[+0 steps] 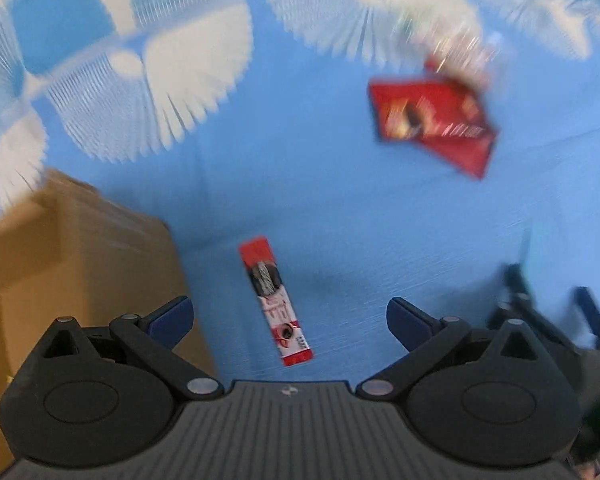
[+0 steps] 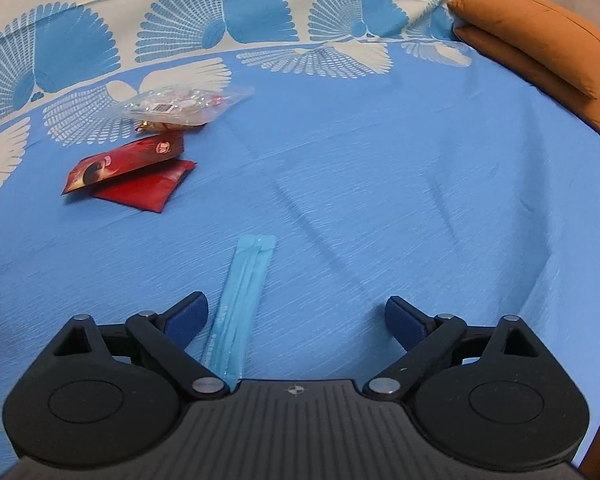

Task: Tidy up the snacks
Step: 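Move both tools from the box toward the coffee sticks on the sheet, then grasp the red Nescafe stick with left tool while right tool grasps light-blue stick pack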

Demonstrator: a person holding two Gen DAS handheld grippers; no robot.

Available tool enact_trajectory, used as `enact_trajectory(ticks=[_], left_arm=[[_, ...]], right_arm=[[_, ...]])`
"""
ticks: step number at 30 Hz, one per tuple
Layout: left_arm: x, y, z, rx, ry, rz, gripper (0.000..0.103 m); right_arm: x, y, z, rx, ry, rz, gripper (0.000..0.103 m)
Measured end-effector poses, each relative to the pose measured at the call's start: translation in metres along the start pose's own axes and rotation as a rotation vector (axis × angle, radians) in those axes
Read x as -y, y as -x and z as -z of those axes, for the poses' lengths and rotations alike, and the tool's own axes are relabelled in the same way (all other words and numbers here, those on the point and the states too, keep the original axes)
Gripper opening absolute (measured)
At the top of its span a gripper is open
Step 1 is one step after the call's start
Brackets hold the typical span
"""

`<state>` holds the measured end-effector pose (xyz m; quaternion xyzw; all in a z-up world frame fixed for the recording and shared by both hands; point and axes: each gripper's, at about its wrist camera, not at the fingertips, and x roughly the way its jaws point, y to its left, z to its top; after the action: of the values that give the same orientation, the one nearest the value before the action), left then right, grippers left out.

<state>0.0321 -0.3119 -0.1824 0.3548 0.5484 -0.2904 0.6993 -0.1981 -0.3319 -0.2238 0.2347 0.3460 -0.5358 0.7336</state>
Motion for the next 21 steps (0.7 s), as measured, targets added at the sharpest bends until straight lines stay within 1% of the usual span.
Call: enact_trajectory(ticks=[2, 5, 6, 8, 10, 11, 15, 17, 18, 19, 20, 21], left_arm=[[0.002, -0.023, -0.002, -0.034, 0.010, -0.002, 0.102], [-0.003, -0.043, -0.002, -0.071, 0.049, 0.028, 0.102], [-0.005, -0.051, -0.002, -0.078, 0.066, 0.038, 0.102], [-0.006, -0.065, -0.003, -0.087, 0.066, 0.046, 0.103], [-0.014, -0.071, -0.002, -0.075, 0.089, 0.098, 0.103], [-0.017, -0.071, -0.002, -0.073, 0.094, 0.112, 0.103], [-0.020, -0.071, 0.002, -0.063, 0.081, 0.116, 0.103], [-0.019, -0.070, 0.005, -0.057, 0.087, 0.103, 0.103], [-0.016, -0.067, 0.004, -0.052, 0.095, 0.091, 0.099], [-0.015, -0.063, 0.007, -0.042, 0.108, 0.094, 0.085], [-0.014, -0.056, 0.009, -0.024, 0.114, 0.098, 0.073], [-0.011, -0.048, 0.007, -0.001, 0.108, 0.090, 0.033]], right_arm=[[0.004, 0.000, 0.001, 0.001, -0.003, -0.008, 0.098], [0.001, 0.000, 0.003, 0.003, 0.002, -0.012, 0.101], [0.000, -0.001, 0.003, 0.003, 0.007, -0.014, 0.102], [-0.003, -0.001, 0.004, 0.004, 0.013, -0.019, 0.103], [-0.004, -0.002, 0.005, 0.007, 0.020, -0.019, 0.103], [-0.004, -0.002, 0.005, 0.009, 0.024, -0.019, 0.103], [-0.007, -0.003, 0.006, 0.019, 0.038, -0.015, 0.103], [-0.010, -0.001, 0.008, 0.026, 0.055, -0.019, 0.099], [-0.012, 0.002, 0.010, 0.040, 0.073, -0.032, 0.087], [-0.016, 0.005, 0.011, 0.054, 0.096, -0.053, 0.068], [-0.022, 0.009, 0.014, 0.069, 0.128, -0.076, 0.056], [-0.029, 0.012, 0.017, 0.080, 0.167, -0.098, 0.033]])
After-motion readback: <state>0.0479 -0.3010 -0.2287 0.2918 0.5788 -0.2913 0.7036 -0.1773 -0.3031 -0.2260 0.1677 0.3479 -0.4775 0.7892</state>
